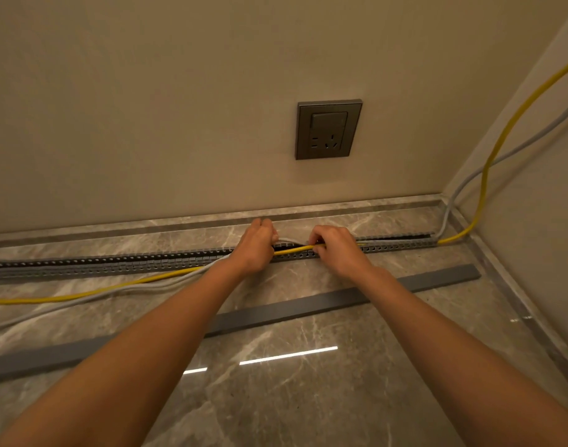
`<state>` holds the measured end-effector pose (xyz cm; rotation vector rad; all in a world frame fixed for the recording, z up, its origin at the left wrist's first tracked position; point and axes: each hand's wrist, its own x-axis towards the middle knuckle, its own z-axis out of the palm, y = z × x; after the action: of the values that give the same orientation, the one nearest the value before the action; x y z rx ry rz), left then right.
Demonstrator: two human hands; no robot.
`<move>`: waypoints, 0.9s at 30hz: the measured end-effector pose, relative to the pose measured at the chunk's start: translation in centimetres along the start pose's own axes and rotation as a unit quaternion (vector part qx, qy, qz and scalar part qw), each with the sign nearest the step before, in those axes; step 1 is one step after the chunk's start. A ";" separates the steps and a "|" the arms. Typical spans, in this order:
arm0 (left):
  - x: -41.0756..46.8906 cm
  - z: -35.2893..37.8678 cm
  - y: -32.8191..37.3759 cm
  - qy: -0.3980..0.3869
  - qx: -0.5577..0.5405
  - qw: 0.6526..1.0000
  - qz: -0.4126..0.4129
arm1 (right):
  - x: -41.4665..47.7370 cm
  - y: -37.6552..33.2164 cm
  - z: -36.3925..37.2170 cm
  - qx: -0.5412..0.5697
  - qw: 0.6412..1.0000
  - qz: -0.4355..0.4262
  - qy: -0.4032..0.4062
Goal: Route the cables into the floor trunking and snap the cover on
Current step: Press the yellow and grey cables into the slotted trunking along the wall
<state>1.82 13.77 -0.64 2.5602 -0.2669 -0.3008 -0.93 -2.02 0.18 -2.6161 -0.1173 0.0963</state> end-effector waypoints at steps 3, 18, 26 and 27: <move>0.1 0.1 -0.1 -0.004 0.004 1.000 0.004 | 0.2 0.2 0.2 0.007 1.000 0.012 0.008; 0.8 0.2 2.6 0.029 0.014 0.999 -0.028 | -0.4 0.9 0.9 -0.019 0.998 -0.023 0.058; 2.0 0.6 2.9 0.020 -0.016 0.995 -0.098 | -0.3 1.6 0.5 -0.072 0.997 -0.002 0.006; 1.9 0.5 3.0 0.024 -0.003 0.996 -0.091 | -0.1 1.4 0.7 -0.063 0.998 0.010 0.013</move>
<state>3.10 10.57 0.24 2.5866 -0.0145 -0.3064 -0.95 -2.92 -1.13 -2.7431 -0.0921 0.0635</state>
